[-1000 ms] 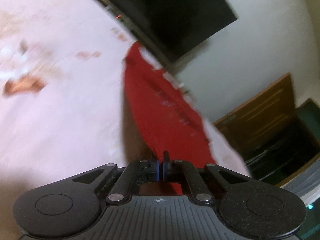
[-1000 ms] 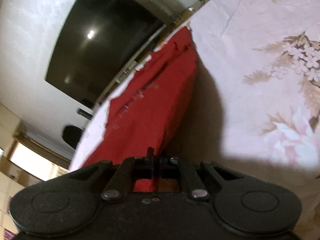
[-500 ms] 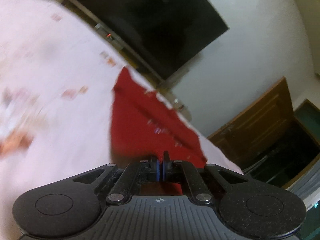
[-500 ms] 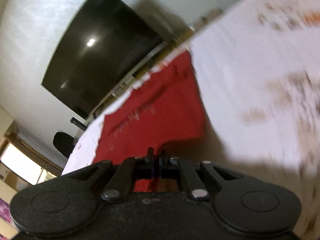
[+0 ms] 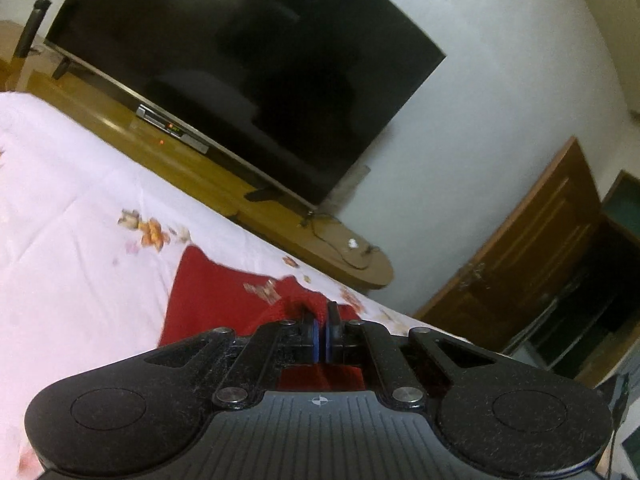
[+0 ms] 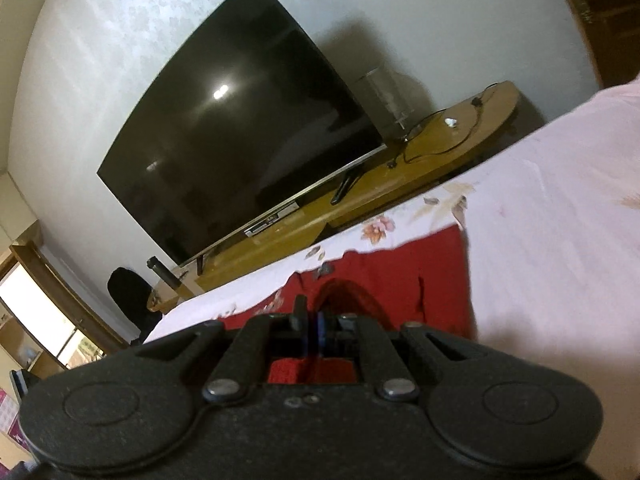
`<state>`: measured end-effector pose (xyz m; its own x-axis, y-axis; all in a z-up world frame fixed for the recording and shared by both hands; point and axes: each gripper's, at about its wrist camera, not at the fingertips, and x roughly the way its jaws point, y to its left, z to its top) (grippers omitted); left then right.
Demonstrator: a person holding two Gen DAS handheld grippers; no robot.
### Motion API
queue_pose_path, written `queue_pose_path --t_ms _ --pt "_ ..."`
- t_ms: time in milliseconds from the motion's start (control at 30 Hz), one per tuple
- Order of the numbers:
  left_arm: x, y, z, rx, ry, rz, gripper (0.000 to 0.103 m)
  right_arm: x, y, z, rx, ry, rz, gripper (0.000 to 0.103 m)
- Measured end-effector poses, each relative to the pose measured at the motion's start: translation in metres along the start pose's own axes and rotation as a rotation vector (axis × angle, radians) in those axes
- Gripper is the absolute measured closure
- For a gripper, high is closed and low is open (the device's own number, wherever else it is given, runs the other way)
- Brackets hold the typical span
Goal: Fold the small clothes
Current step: 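Grasp the red sweater hem with both tools and lift it toward the collar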
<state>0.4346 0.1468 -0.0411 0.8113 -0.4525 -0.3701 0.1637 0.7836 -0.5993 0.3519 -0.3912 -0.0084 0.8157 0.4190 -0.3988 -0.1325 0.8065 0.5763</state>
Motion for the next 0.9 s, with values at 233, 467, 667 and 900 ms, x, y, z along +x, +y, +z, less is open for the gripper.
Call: queue_pose_path --t_ms 233,467,667,900 --pt "0.093 0.026 0.016 0.005 0.045 0.074 0.100 0.092 -0.048 0.030 0.063 0.049 0.000 0.098" --pt "0.140 0.051 -0.010 -0.018 -0.073 0.132 0.100 0.157 -0.104 0.027 0.166 0.084 0.001 0.090" --pt "0.159 0.062 -0.024 -0.067 -0.097 0.131 0.100 0.160 -0.131 0.016 0.240 -0.042 -0.045 0.056" --pt "0.160 0.057 -0.015 -0.001 -0.088 0.194 0.040 0.161 -0.130 0.016 0.183 -0.028 -0.023 0.057"
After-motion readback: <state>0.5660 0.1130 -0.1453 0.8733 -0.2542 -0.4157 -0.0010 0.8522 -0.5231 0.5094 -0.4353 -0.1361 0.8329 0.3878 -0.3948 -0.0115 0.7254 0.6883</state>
